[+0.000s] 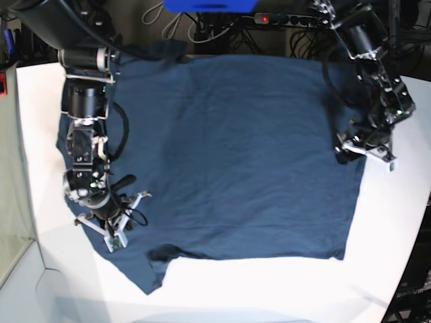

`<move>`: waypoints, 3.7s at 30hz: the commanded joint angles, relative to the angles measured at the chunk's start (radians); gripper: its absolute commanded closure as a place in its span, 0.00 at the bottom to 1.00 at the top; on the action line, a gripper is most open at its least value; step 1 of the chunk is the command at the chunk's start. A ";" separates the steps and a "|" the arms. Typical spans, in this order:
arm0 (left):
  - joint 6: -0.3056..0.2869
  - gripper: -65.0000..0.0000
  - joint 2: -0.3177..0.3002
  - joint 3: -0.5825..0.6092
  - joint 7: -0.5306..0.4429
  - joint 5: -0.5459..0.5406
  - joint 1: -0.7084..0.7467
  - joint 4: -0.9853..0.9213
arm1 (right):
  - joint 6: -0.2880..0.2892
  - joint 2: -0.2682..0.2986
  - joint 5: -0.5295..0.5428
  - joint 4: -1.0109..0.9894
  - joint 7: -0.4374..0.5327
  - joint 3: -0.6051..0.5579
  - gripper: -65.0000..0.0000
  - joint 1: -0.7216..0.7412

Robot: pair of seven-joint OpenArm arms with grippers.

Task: Layout the t-shirt on the table in an organized manner, then fold the t-shirt properly
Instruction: 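Grasp the shirt sides with both grippers and pull them apart, then slide both grippers to the shoulder corners and grasp them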

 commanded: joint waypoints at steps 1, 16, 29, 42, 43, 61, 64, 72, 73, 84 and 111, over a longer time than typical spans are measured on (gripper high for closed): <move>0.025 0.48 -0.023 -0.001 0.010 0.043 -0.011 -0.040 | -0.002 0.013 0.008 0.019 0.021 0.002 1.00 0.030; 0.025 0.48 -0.070 -0.002 -0.093 0.034 -0.161 -0.261 | 0.136 0.062 0.008 0.008 -0.094 0.013 1.00 -0.090; 0.025 0.48 -0.038 -0.010 0.076 0.032 -0.027 0.089 | 0.141 0.092 0.008 -0.284 0.035 0.052 1.00 0.005; 0.023 0.48 -0.023 -0.012 0.077 0.032 0.121 0.236 | 0.004 0.145 0.005 -0.571 0.227 0.043 1.00 0.270; 0.023 0.48 -0.023 -0.012 0.077 0.032 0.126 0.235 | 0.003 0.147 0.005 -0.571 0.227 0.043 1.00 0.281; 0.022 0.47 -0.077 -0.013 0.016 -0.112 0.118 0.207 | 0.018 0.059 0.008 0.180 -0.094 0.108 1.00 0.002; 0.022 0.47 -0.103 -0.013 0.063 -0.210 0.147 0.282 | 0.116 0.019 0.008 0.333 -0.192 0.161 1.00 -0.072; 0.023 0.47 -0.103 -0.134 0.200 -0.299 0.264 0.489 | 0.217 -0.050 0.007 0.714 -0.488 0.223 0.88 -0.277; 0.023 0.47 -0.106 -0.148 0.206 -0.301 0.286 0.497 | 0.217 -0.050 0.007 0.741 -0.516 0.223 0.83 -0.303; 0.000 0.26 -0.158 -0.205 0.197 -0.294 0.468 0.451 | 0.217 -0.088 0.008 0.853 -0.536 0.230 0.37 -0.597; -0.334 0.99 -0.004 -0.162 0.091 0.184 0.375 0.299 | 0.217 -0.134 0.007 0.910 -0.476 0.329 0.37 -0.705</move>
